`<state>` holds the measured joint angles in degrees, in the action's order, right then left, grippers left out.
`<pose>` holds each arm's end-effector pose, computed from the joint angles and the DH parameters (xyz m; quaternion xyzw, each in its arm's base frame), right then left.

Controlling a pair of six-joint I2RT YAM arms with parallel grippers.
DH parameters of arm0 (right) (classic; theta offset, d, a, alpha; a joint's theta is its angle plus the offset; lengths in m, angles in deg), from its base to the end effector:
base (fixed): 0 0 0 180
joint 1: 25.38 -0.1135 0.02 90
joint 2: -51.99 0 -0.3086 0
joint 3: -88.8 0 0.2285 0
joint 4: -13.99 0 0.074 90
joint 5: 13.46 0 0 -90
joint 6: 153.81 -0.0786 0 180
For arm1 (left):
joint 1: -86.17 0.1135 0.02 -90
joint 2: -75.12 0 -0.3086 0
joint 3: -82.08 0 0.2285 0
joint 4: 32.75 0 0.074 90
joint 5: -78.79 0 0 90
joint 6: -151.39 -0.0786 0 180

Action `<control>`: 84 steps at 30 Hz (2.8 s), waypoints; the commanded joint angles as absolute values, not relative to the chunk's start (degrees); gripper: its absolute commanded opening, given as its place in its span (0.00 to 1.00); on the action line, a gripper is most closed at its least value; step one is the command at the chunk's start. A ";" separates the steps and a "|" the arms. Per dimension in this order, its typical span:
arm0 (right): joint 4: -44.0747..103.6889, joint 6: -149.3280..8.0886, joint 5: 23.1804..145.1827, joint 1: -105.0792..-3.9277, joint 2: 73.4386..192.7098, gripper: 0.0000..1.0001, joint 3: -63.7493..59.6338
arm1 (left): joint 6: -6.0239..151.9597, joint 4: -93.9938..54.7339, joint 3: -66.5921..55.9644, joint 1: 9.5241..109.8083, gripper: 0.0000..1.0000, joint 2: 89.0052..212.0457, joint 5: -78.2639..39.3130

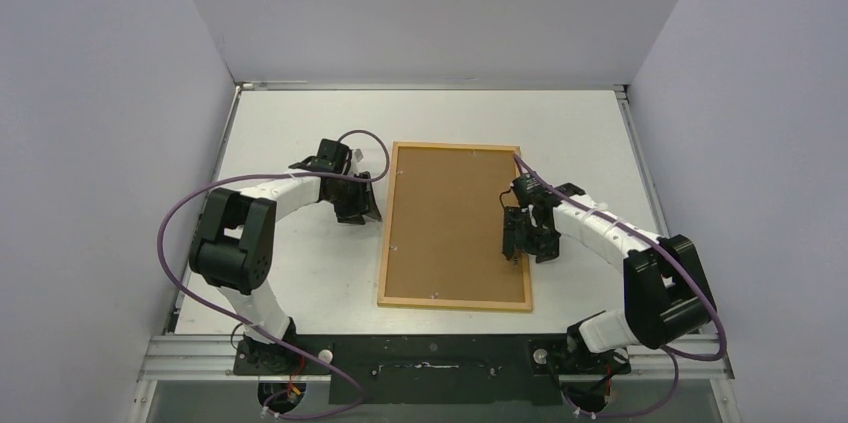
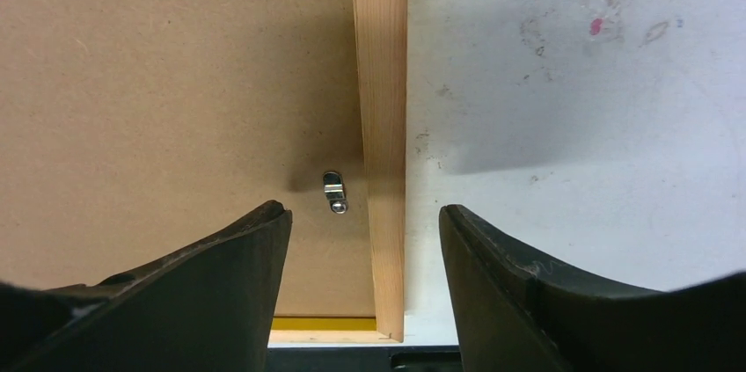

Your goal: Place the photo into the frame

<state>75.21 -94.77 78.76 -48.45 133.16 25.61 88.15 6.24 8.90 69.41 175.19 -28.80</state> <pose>0.1999 0.0884 0.1981 0.0667 0.9931 0.0599 0.0751 0.3174 -0.1204 0.1781 -0.0524 0.9655 -0.2154 0.1363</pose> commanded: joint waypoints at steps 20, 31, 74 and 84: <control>68.73 -100.48 74.71 -50.10 136.72 0.33 27.56 | 88.57 2.76 9.48 69.22 0.44 173.30 -29.54; 66.83 -103.52 75.79 -49.92 136.10 0.36 29.30 | 88.79 2.63 9.66 69.20 0.43 173.32 -29.80; 59.90 -92.74 78.81 -39.06 146.08 0.49 16.28 | 83.40 8.14 7.49 70.60 0.78 163.82 -16.42; 59.77 -91.25 79.20 -37.78 151.80 0.27 12.49 | 82.26 8.50 8.20 78.26 0.97 161.43 -18.35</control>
